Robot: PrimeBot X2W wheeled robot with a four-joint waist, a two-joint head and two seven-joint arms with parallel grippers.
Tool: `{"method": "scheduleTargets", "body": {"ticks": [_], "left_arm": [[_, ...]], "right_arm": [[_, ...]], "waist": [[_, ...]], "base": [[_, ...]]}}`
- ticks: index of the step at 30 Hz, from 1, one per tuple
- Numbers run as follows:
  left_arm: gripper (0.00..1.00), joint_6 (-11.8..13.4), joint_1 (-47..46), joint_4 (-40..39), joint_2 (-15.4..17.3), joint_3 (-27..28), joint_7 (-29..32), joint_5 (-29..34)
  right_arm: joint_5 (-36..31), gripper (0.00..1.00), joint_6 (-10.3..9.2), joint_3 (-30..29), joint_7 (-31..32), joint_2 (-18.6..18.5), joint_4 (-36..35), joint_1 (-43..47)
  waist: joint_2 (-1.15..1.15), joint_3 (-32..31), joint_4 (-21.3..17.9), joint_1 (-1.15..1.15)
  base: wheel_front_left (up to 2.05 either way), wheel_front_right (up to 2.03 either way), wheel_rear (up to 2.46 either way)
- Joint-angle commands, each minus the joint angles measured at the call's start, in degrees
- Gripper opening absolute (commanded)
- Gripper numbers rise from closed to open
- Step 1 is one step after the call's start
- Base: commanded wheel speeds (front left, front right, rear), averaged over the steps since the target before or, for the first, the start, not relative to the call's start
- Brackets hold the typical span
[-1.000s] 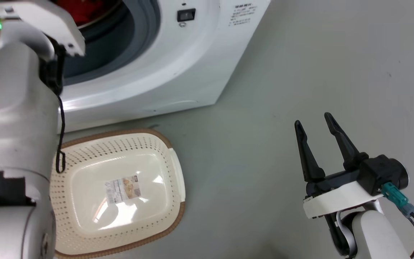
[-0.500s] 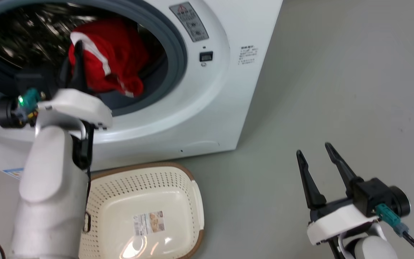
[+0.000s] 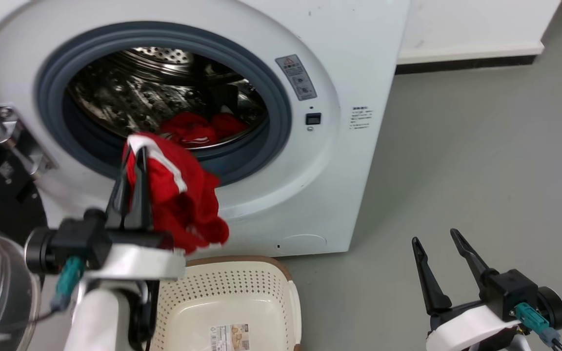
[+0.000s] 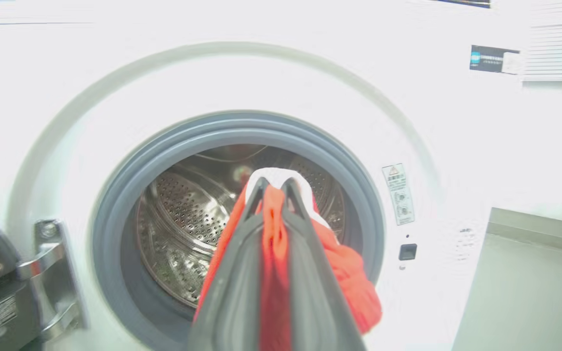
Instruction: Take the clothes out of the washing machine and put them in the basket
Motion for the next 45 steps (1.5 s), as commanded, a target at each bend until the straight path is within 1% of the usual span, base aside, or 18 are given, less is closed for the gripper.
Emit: {"method": "scheduleTargets", "body": {"ticks": [1, 4, 7, 8, 10, 12, 14, 20, 25, 32, 36, 39, 45], "left_arm": [[0.0, 0.9, 3.75, -3.83, -0.24, -0.58, 0.36, 0.85], [0.0, 2.27, 9.71, -8.6, -0.35, -1.66, 2.36, 2.27], [0.0, 3.27, 13.4, -9.9, -0.77, -2.01, 3.32, 2.01], [0.0, 4.15, 16.81, -9.04, -1.31, -2.11, 3.65, 0.94], [0.0, 4.45, 17.84, -7.96, -1.5, -2.28, 3.53, 0.6], [0.0, 4.42, 19.0, -5.05, -2.12, -2.64, 2.53, -0.84], [0.0, 3.96, 19.28, -0.45, -2.44, -3.17, 1.59, -2.11], [0.0, 2.96, 12.51, 13.94, -2.99, -3.55, -0.1, -4.18], [0.0, 2.29, 4.12, 21.37, -3.25, -2.88, -0.23, -4.04], [0.0, 2.56, -5.98, 33.53, -3.3, -0.32, -0.19, -3.92], [0.0, 2.92, -10.25, 41.01, -1.84, 1.9, -0.14, -3.85], [0.0, 2.87, -12.91, 44.63, -0.91, 3.2, -0.14, -3.66], [0.0, 2.67, -16.09, 52.2, 0.68, 4.93, -0.14, -3.83]], "right_arm": [[0.28, 1.0, -0.04, 0.03, 0.25, 0.03, -0.71, 0.69], [0.36, 1.0, -0.04, -0.04, 0.51, 0.03, -1.23, 1.14], [0.5, 1.0, -0.04, -0.23, 0.48, 0.03, -1.51, 0.92], [0.68, 1.0, -0.04, -0.2, 0.5, 0.03, -1.75, 0.7], [0.71, 1.0, -0.04, -0.25, 0.52, 0.03, -1.9, 0.43], [0.72, 1.0, -0.04, -0.03, 0.49, 0.03, -2.05, -0.44], [0.56, 1.0, -0.04, 0.23, 0.47, 0.03, -2.25, -1.14], [0.07, 1.0, -0.04, 0.76, 0.52, 0.03, -2.94, -3.8], [0.11, 1.0, -0.04, 1.13, -0.08, 0.03, -3.0, -6.59], [1.17, 1.0, -0.04, 2.77, -1.48, 0.04, -2.41, -10.82], [1.88, 1.0, -0.04, 3.61, -2.65, 0.04, -1.37, -12.99], [2.22, 1.0, -0.04, 3.97, -3.37, 0.05, -0.7, -14.21], [2.3, 1.0, -0.04, 4.35, -4.42, 0.05, 0.7, -16.0]], "waist": [[0.0, -0.65, 1.28, 0.02], [0.0, -0.27, 2.07, 0.02], [0.0, 0.55, 2.64, 0.02], [0.0, 1.54, 3.1, 0.02], [0.0, 2.29, 3.33, 0.02], [0.0, 3.85, 3.55, 0.02], [0.0, 5.65, 3.68, 0.02], [0.0, 12.58, 3.54, 0.02], [0.0, 18.66, 2.9, 0.02], [0.0, 28.13, -0.49, 0.02], [0.0, 32.65, -2.66, 0.02], [0.0, 35.5, -3.64, 0.02], [0.0, 38.59, -3.75, 0.02]], "base": [[0.0, 0.0, 0.0], [0.0, 0.0, 0.0], [0.0, 0.0, 0.0], [0.0, 0.0, 0.0], [0.0, 0.0, 0.0], [0.0, 0.0, 0.0], [0.0, 0.0, 0.0], [0.0, 0.0, 0.0], [0.0, 0.0, 0.0], [0.0, 0.0, 0.0], [0.0, 0.0, 0.0], [0.0, 0.0, 0.0], [0.0, 0.0, 0.0]]}}
